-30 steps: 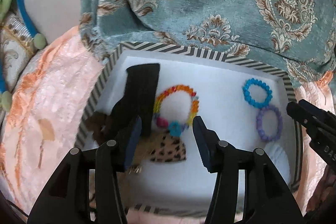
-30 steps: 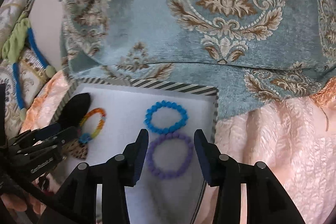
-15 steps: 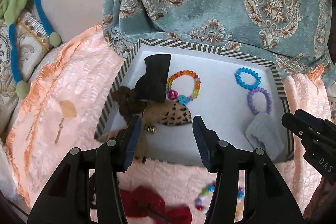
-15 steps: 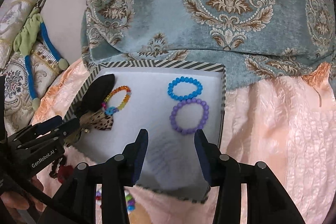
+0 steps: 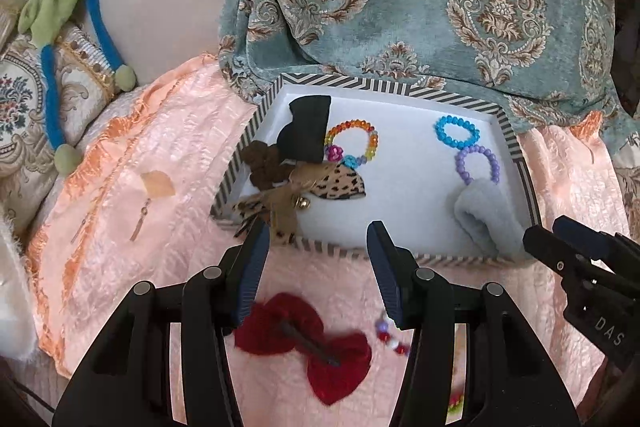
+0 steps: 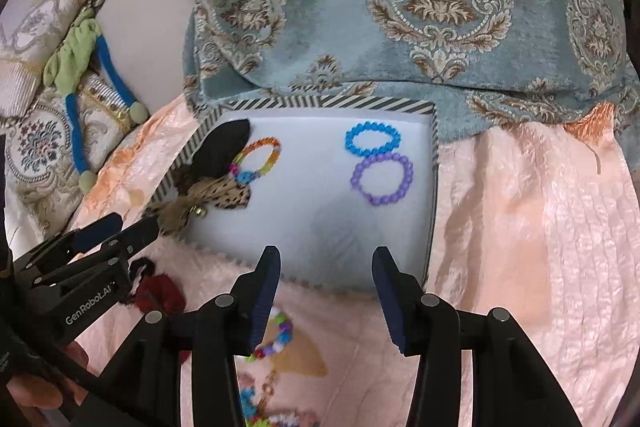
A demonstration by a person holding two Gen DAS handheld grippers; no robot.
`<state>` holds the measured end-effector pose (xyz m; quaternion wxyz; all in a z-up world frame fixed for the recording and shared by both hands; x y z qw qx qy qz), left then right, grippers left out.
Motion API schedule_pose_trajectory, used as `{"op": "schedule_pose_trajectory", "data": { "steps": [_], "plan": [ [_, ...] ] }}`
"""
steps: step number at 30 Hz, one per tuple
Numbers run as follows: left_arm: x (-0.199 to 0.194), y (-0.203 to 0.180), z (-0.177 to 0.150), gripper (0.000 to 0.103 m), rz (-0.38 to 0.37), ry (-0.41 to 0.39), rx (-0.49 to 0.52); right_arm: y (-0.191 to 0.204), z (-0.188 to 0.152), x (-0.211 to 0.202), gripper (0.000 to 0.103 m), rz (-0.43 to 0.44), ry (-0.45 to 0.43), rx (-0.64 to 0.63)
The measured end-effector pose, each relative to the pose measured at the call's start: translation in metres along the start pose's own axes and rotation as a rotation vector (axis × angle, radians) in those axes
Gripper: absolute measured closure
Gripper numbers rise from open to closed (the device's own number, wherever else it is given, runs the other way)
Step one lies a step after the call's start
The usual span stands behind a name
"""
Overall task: Organize jewelry
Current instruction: 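Withdraw both open tools from the tray toward the remaining items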
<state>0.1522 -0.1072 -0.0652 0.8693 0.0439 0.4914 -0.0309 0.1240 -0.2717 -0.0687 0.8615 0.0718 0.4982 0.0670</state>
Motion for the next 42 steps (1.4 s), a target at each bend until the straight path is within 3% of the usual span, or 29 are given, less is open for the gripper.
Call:
{"op": "schedule_pose_trajectory", "data": {
  "steps": [8,18,23,42],
  "plan": [
    [-0.022,0.006,-0.026,0.052,0.025,-0.031,0.011,0.011,-0.029,-0.016,0.05,0.022,-0.005,0.007],
    [-0.042,0.011,-0.06,0.052,0.037,-0.04,-0.001,0.024,-0.057,-0.037,0.049,0.018,-0.019,-0.015],
    [-0.049,0.011,-0.071,0.052,0.023,-0.034,-0.011,0.029,-0.063,-0.045,0.045,0.007,-0.031,-0.025],
    [-0.049,0.028,-0.09,0.052,-0.039,0.031,-0.075,0.026,-0.074,-0.048,0.044,-0.004,-0.021,-0.025]
  ]
}}
Point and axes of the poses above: each gripper's, at about its wrist camera, not at the fingertips, and x roughly the way its jaws point, y to its left, z to its top, the point moved 10 cm from there along x, roughly the way its jaws point, and after that the axes turned 8 degrees about y, right-handed, at the moved point
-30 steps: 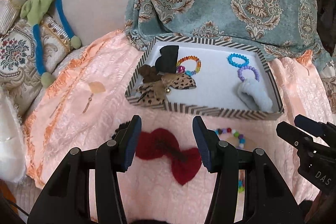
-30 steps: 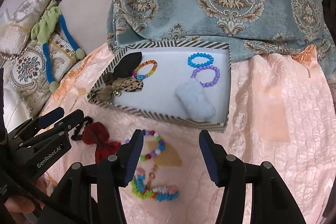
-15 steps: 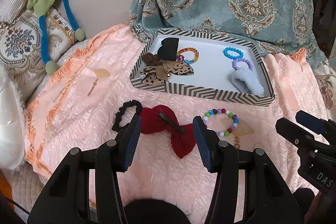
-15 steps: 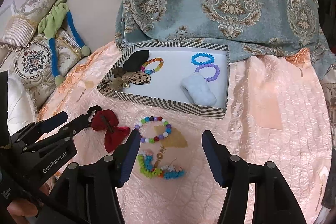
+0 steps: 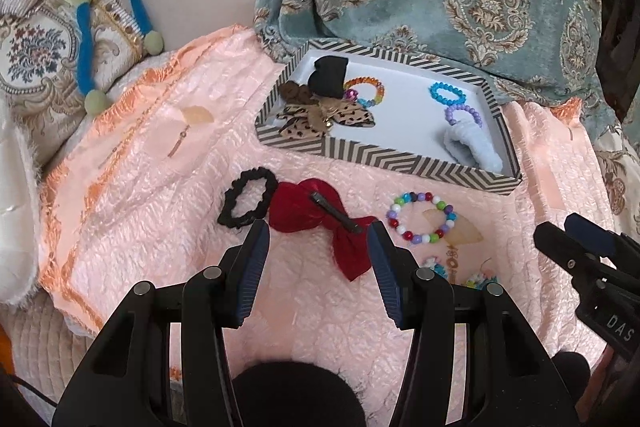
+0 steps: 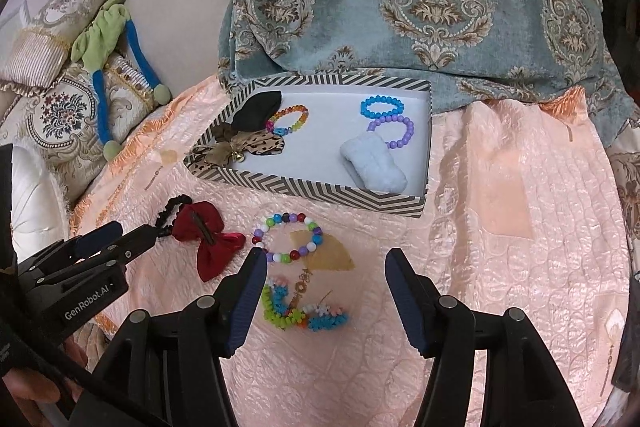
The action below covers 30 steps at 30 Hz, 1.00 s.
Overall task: Organize jewelry
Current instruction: 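Withdraw both open tools from the tray toward the remaining items, then grasp red bow clip with left tool while right tool grasps colorful bead bracelet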
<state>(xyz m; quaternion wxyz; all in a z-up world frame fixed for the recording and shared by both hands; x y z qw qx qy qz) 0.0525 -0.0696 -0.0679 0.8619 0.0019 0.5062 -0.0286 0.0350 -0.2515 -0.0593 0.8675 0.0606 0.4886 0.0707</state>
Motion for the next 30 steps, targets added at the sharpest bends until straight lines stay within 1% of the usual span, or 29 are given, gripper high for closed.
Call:
{"op": "schedule_pose_trajectory", "data": {
  "steps": [5,9,11,14,16,18,19,21,26,30],
  "plan": [
    [0.005,0.03,-0.003,0.052,-0.018,0.036,-0.064,-0.017,-0.004,0.005,0.044,0.01,0.02,0.033],
    [0.012,0.057,-0.005,0.052,-0.048,0.078,-0.146,-0.031,-0.009,0.019,0.044,0.061,0.057,0.096],
    [0.018,0.065,-0.005,0.052,-0.078,0.105,-0.189,-0.031,-0.01,0.024,0.044,0.077,0.068,0.102],
    [0.023,0.061,-0.005,0.052,-0.121,0.13,-0.225,-0.026,-0.009,0.034,0.044,0.091,0.079,0.08],
    [0.027,0.054,-0.004,0.05,-0.148,0.143,-0.237,-0.018,-0.007,0.041,0.044,0.102,0.086,0.052],
    [0.032,0.045,-0.003,0.038,-0.172,0.157,-0.253,-0.011,-0.004,0.048,0.046,0.114,0.089,0.02],
    [0.036,0.039,-0.002,0.037,-0.19,0.165,-0.264,-0.009,-0.002,0.052,0.048,0.115,0.093,0.006],
    [0.044,0.03,-0.001,0.037,-0.208,0.188,-0.273,-0.006,0.002,0.064,0.049,0.102,0.106,-0.014],
    [0.074,0.017,0.0,0.037,-0.21,0.254,-0.297,0.001,0.011,0.094,0.05,0.07,0.132,-0.074],
    [0.095,0.019,0.002,0.037,-0.176,0.275,-0.344,0.005,0.017,0.118,0.054,0.034,0.145,-0.112]
  ]
}}
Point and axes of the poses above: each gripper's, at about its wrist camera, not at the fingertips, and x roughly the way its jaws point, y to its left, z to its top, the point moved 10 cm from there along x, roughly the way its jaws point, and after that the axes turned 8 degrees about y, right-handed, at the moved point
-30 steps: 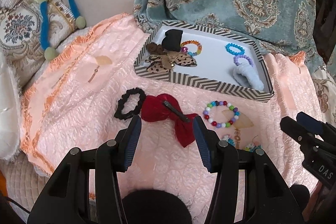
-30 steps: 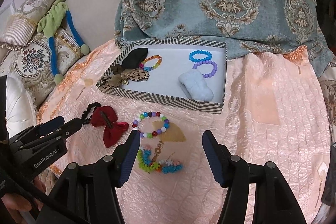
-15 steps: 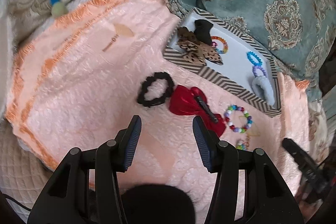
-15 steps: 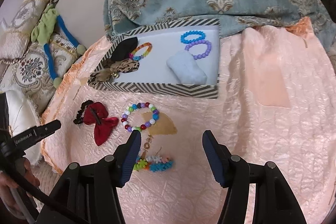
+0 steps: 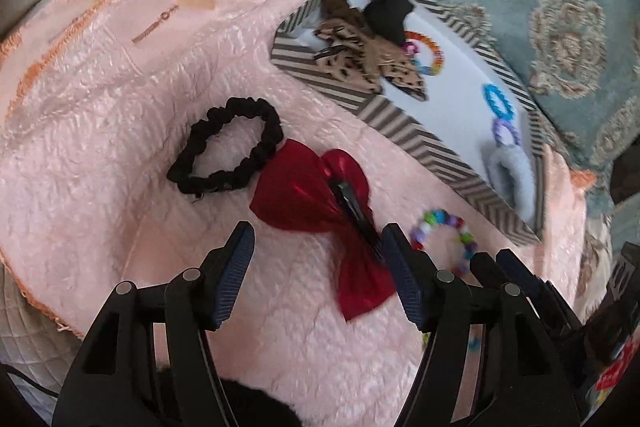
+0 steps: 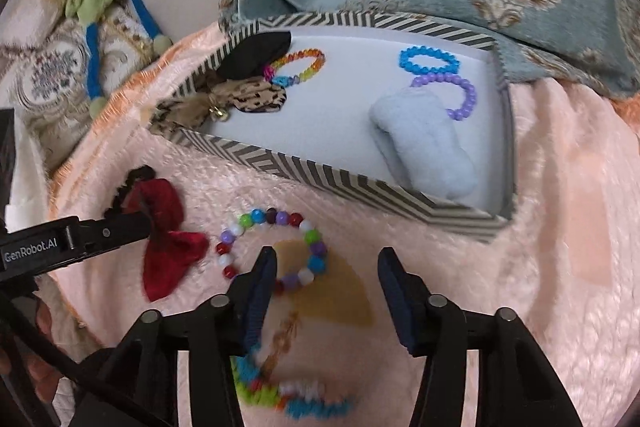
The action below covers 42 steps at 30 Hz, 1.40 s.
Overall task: Organize jewelry
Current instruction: 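Grasp red bow clip with left tool while right tool grasps colorful bead bracelet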
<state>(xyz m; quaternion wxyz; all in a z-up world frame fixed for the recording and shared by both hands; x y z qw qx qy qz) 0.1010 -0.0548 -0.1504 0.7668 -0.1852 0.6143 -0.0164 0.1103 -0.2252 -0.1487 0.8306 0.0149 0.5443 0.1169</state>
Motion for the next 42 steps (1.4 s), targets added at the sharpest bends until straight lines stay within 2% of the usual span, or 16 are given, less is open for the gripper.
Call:
{"op": "schedule_pose_trajectory", "data": {
  "steps": [3,4,6,7,8,9,10,12,16,24,29,31,33,34,37,42],
  "plan": [
    [0.011,0.002,0.004,0.037,-0.004,-0.005,-0.032,0.002,-0.001,0.016,0.059,-0.008,0.007,-0.014],
    [0.012,0.002,0.005,0.037,-0.004,-0.019,-0.035,0.003,0.0,0.015,0.063,-0.022,-0.015,-0.028],
    [0.013,-0.001,0.006,0.037,0.005,-0.043,-0.012,0.005,0.0,0.014,0.081,-0.027,-0.017,-0.046],
    [0.014,-0.003,0.007,0.038,0.011,-0.048,0.004,0.005,0.001,0.012,0.092,-0.017,-0.017,-0.044],
    [0.013,-0.005,0.006,0.047,0.01,-0.053,0.022,0.003,0.002,0.011,0.094,-0.016,-0.015,-0.04],
    [0.013,-0.007,0.006,0.068,-0.009,-0.048,0.034,0.002,0.002,0.009,0.094,-0.019,-0.015,-0.035],
    [0.013,-0.01,0.004,0.076,-0.037,-0.029,0.044,0.0,0.001,0.004,0.094,-0.016,-0.017,-0.023],
    [0.009,-0.012,0.002,0.084,-0.071,-0.008,0.048,-0.001,0.0,-0.009,0.094,0.013,-0.033,0.003],
    [-0.016,-0.011,0.0,0.093,-0.098,-0.039,0.067,0.004,-0.001,-0.043,0.094,0.053,-0.091,0.022],
    [-0.048,-0.013,-0.01,0.096,-0.131,-0.073,0.109,0.008,0.002,-0.101,0.094,0.066,-0.179,0.015],
    [-0.05,-0.01,-0.014,0.095,-0.113,-0.064,0.095,0.008,-0.001,-0.111,0.094,0.082,-0.19,0.024],
    [-0.047,-0.005,-0.018,0.082,-0.126,-0.044,0.061,0.01,-0.004,-0.11,0.094,0.089,-0.184,0.019],
    [-0.042,-0.002,-0.02,0.053,-0.129,-0.036,0.038,0.012,-0.005,-0.107,0.094,0.092,-0.176,0.013],
    [-0.041,-0.002,-0.021,0.05,-0.129,-0.037,0.031,0.012,-0.005,-0.105,0.094,0.097,-0.173,0.015],
    [-0.029,0.001,-0.022,0.044,-0.103,-0.021,0.0,0.01,-0.006,-0.103,0.094,0.107,-0.165,0.021],
    [0.003,0.005,-0.018,0.044,-0.069,0.007,-0.065,0.01,-0.008,-0.104,0.094,0.109,-0.161,0.018]
  ]
}}
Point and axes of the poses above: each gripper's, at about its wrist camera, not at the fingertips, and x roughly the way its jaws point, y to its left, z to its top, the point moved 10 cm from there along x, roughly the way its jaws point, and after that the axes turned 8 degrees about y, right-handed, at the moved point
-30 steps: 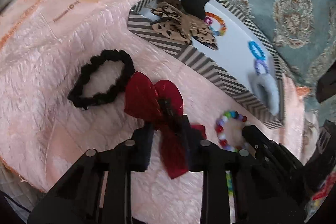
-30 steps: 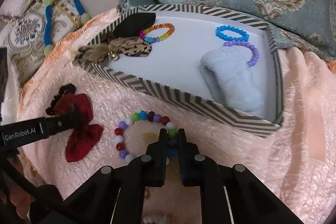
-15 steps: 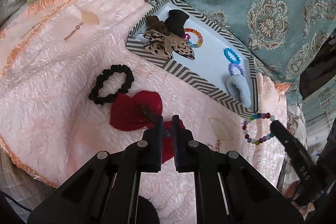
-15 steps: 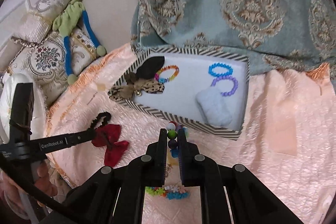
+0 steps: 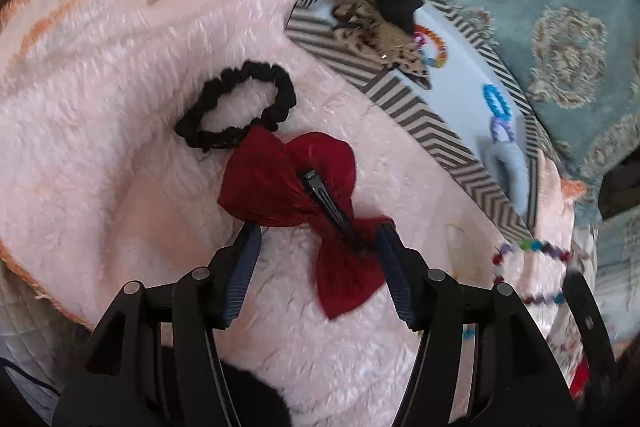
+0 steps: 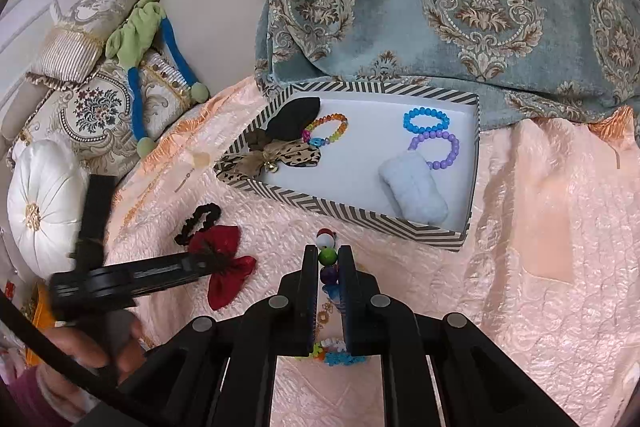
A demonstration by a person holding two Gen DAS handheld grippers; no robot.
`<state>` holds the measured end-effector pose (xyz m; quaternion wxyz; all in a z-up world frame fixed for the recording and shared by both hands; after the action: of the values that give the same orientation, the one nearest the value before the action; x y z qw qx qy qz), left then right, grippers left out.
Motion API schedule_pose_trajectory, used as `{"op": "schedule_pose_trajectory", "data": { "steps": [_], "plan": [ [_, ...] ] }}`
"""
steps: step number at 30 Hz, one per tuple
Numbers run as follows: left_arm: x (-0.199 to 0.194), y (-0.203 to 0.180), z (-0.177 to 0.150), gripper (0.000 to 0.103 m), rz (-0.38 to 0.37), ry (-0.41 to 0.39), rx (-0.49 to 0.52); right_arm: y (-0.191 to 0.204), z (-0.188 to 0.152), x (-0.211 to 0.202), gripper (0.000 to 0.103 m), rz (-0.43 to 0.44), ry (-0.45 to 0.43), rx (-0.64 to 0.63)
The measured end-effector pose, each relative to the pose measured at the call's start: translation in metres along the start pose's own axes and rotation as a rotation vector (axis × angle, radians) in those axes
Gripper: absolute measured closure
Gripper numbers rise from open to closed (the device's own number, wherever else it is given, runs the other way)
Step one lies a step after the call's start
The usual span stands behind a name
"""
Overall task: Organize jewelry
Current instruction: 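Grasp red bow clip with left tool while right tool grasps colorful bead bracelet, then lower red bow into tray with left tool while right tool drops bead bracelet there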
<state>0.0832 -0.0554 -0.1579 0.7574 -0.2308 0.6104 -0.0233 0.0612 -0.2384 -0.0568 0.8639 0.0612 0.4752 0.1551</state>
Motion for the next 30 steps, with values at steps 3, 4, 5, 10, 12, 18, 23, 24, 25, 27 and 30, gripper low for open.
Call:
{"op": "schedule_pose_trajectory", "data": {
  "steps": [3,4,5,10,12,18,23,24,25,27,30],
  "plan": [
    [0.006,-0.005,0.006,0.053,-0.015,-0.032,0.02,0.0,0.0,-0.002,0.094,0.004,0.002,-0.003],
    [0.007,-0.004,0.006,0.065,-0.003,-0.03,0.028,0.0,0.001,-0.003,0.094,0.005,-0.002,-0.003],
    [0.008,-0.001,0.006,0.087,0.013,-0.023,0.043,0.0,0.002,-0.005,0.094,0.006,-0.005,-0.002],
    [-0.01,-0.001,0.002,0.088,-0.036,-0.018,0.074,0.005,0.009,-0.014,0.094,0.026,-0.029,0.0],
    [-0.022,-0.007,0.0,0.088,-0.045,-0.035,0.108,0.008,0.011,-0.017,0.094,0.028,-0.038,-0.005],
    [-0.059,-0.033,-0.001,0.088,-0.023,-0.123,0.216,0.014,0.017,-0.028,0.094,0.021,-0.056,-0.018],
    [-0.071,-0.051,0.002,0.088,0.005,-0.17,0.28,0.012,0.021,-0.033,0.094,0.015,-0.066,-0.022],
    [-0.072,-0.054,0.003,0.088,0.013,-0.18,0.294,0.011,0.022,-0.033,0.094,0.015,-0.067,-0.02],
    [-0.073,-0.057,0.004,0.088,0.02,-0.184,0.305,0.01,0.023,-0.033,0.094,0.015,-0.067,-0.019],
    [-0.074,-0.061,0.005,0.088,0.028,-0.192,0.325,0.009,0.026,-0.033,0.094,0.016,-0.067,-0.016],
    [-0.076,-0.069,0.01,0.088,0.047,-0.208,0.351,0.006,0.03,-0.033,0.094,0.014,-0.07,-0.015]
  ]
}}
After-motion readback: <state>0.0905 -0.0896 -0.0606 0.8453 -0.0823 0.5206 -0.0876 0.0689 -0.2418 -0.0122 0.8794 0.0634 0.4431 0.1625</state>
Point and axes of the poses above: each gripper's, at about its wrist camera, not at the fingertips, and x roughly the way its jaws point, y to its left, z to its top, the point moved 10 cm from there along x, roughly the way its jaws point, and after that the axes turned 8 degrees about y, right-handed, at the moved point
